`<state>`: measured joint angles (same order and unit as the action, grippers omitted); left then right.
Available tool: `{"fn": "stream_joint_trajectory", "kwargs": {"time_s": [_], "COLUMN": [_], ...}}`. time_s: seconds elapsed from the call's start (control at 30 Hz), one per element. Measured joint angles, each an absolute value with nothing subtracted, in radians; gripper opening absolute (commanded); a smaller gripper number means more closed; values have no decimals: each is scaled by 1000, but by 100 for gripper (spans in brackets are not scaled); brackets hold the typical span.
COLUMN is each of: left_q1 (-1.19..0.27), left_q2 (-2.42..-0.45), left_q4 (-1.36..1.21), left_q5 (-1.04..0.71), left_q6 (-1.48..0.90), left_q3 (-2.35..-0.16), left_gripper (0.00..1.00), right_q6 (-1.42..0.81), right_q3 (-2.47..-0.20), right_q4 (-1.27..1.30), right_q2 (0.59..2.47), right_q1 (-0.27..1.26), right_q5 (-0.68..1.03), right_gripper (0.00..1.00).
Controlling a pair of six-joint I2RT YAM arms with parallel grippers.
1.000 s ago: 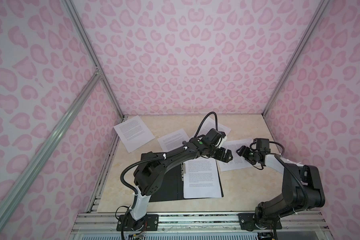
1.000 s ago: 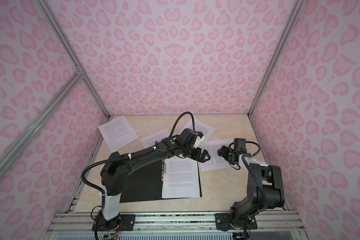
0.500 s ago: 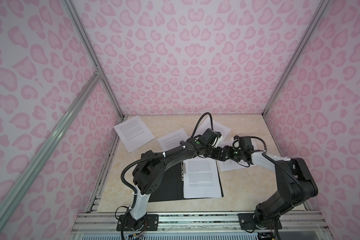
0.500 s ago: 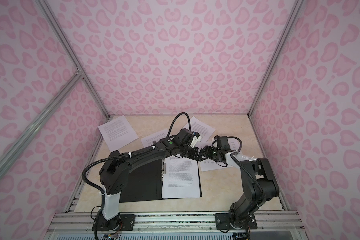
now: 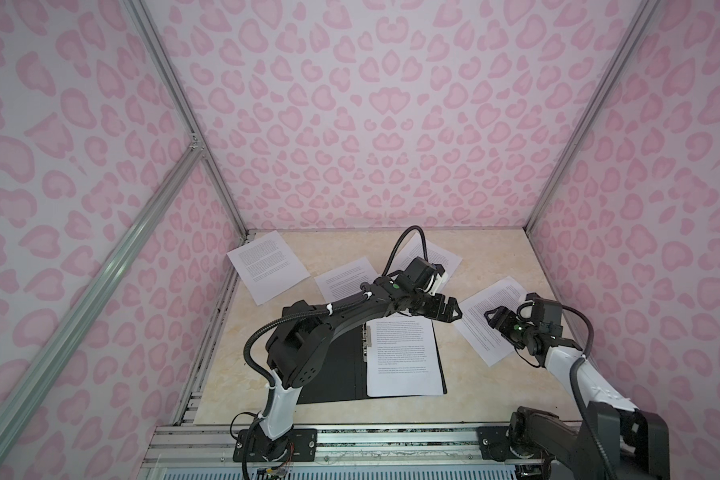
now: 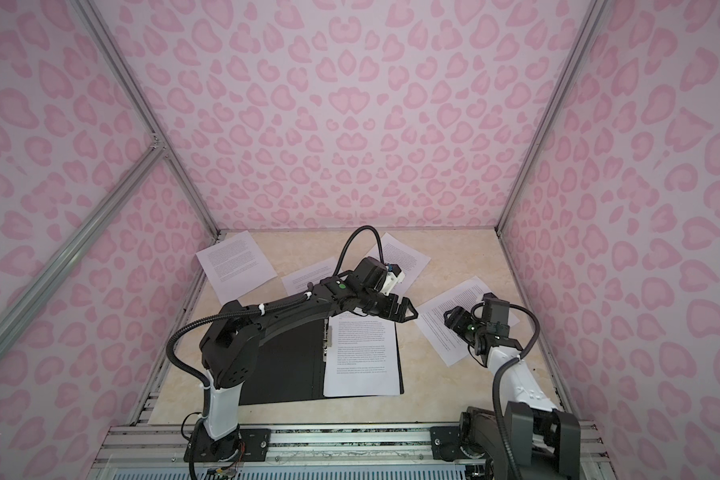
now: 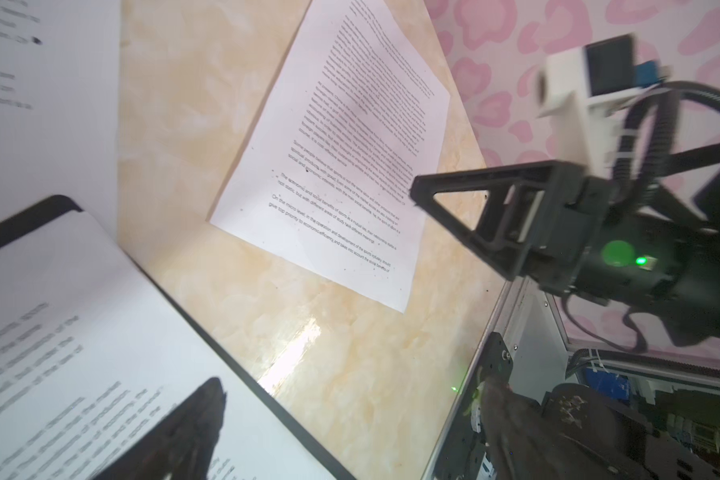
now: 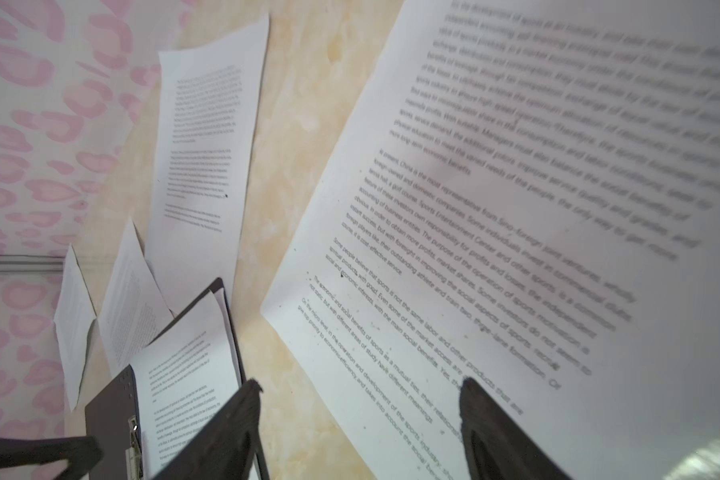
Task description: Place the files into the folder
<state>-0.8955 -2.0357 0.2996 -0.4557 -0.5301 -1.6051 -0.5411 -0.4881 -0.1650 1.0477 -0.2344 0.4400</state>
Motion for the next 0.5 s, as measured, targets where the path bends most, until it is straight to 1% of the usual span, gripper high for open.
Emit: {"fn": "stream_joint_trajectory", "kwargs": {"time_s": [0.07,0.17,0.23,0.37,0.43,0.5], "left_q1": [-923,-952,-962,-962,-961,-957], "left_q2": [-2063,-2101,-2128,-2191,-2233,-2282], "left_q4": [299,294,295,297,300,302], "left_q5": [-467,-471,-471,-434,-406,-379], "left_q6": [-530,-542,-541,-541,-540,-540], "left_q3": [-1631,-1666,-1692,-1775,-1836,-1907], "left_gripper": [96,96,96,96,97,97], "right_q6": [-542,-550,-559,-562,-565,-566], "right_q3": [-495,-509,-535,-631,-648,-645], "right_q4": [-187,-189,-185,-179,-176,-182], "right_q2": [1011,1034,1113,1285,1340,1354], "right_q1": [-263,-303,-324,-331,-327,-325], "right_q5": [408,368,362,377,394,396], "right_gripper": [82,83,83,78,78,79]}}
